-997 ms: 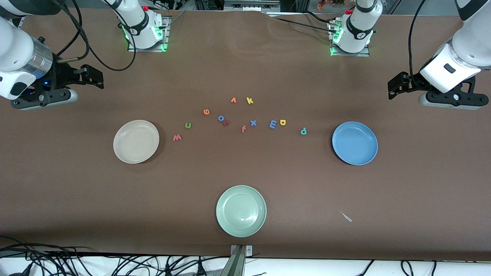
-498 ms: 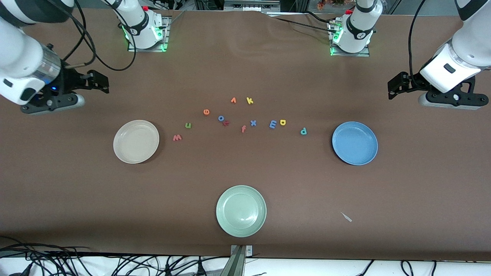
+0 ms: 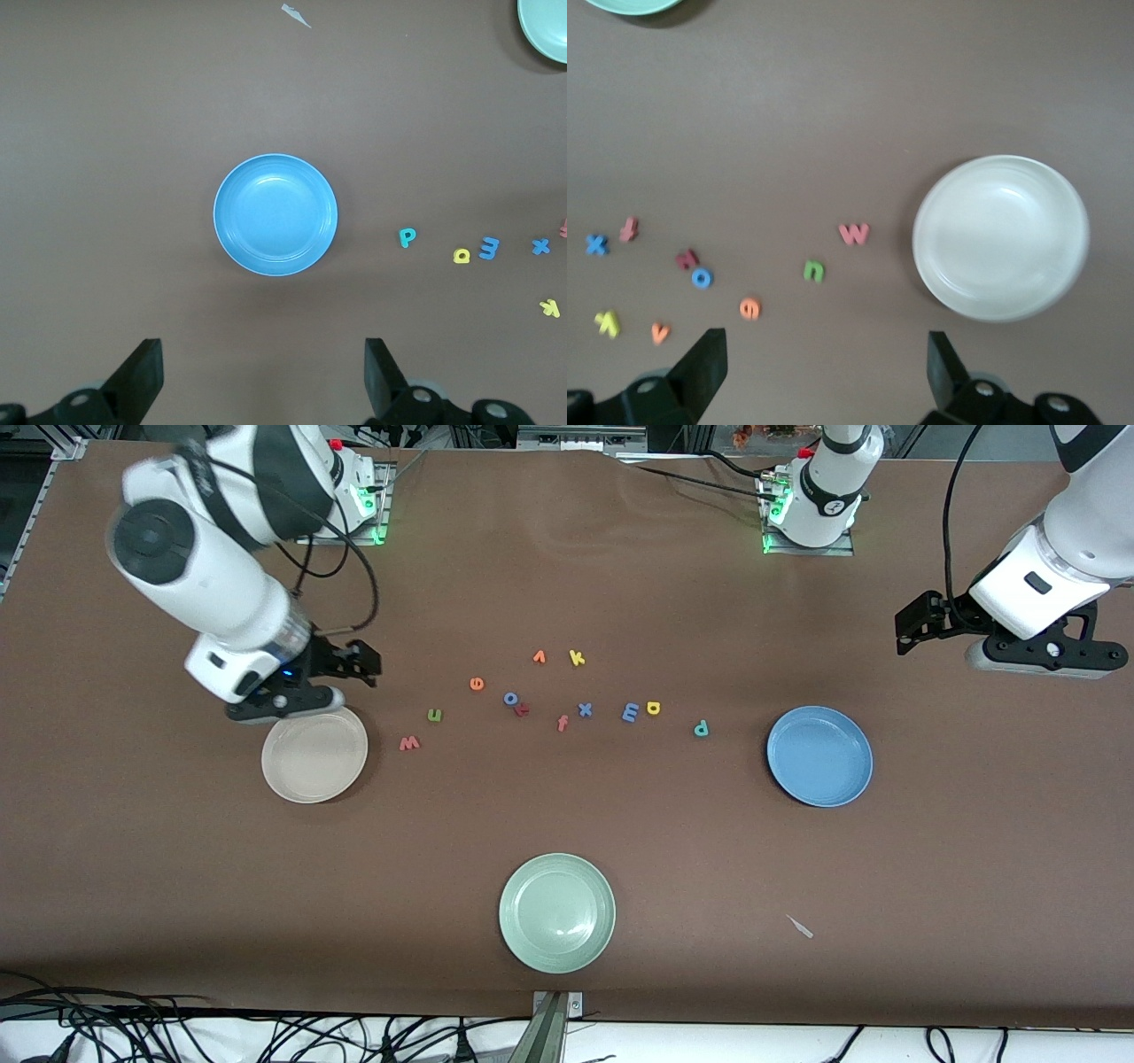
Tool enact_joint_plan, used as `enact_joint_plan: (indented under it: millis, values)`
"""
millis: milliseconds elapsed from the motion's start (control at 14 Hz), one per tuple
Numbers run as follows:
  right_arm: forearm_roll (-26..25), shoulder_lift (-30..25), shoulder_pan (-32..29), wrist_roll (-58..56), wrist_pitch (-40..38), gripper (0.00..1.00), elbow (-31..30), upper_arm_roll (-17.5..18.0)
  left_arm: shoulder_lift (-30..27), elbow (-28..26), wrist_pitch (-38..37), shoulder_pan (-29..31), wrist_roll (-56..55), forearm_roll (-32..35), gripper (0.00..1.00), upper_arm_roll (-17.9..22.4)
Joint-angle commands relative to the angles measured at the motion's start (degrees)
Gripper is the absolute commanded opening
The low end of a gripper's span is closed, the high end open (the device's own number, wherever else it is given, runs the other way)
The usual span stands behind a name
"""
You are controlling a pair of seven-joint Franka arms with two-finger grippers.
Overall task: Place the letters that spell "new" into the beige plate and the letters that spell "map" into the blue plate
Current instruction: 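Reach the right gripper down over the pink foam w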
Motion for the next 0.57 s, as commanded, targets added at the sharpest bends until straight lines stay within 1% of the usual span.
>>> enact_joint_plan:
  millis: [0,71,214,498]
  values:
    - [-0.3,-0.6,1.5,3.1,13.5,1.0,-10.9,0.4,0.6,1.5,-1.2,-0.1,0.9,-1.3,1.0,0.3]
    - [-0.4,0.7,1.6,3.2,15.1,1.0,-11.6,0.3,0.6,1.5,-1.2,-0.1,0.9,-1.3,1.0,0.3]
    - [-2.5,3.2,1.5,3.5,16.9,1.0,-11.6,0.3,0.6,1.5,-1.2,-0.1,0.9,-1.3,1.0,0.3]
    - [-3.7,11.2,1.6,3.8,26.7,1.0,-11.7,0.2,0.6,1.5,-1.2,-0.1,0.9,-1.3,1.0,0.3]
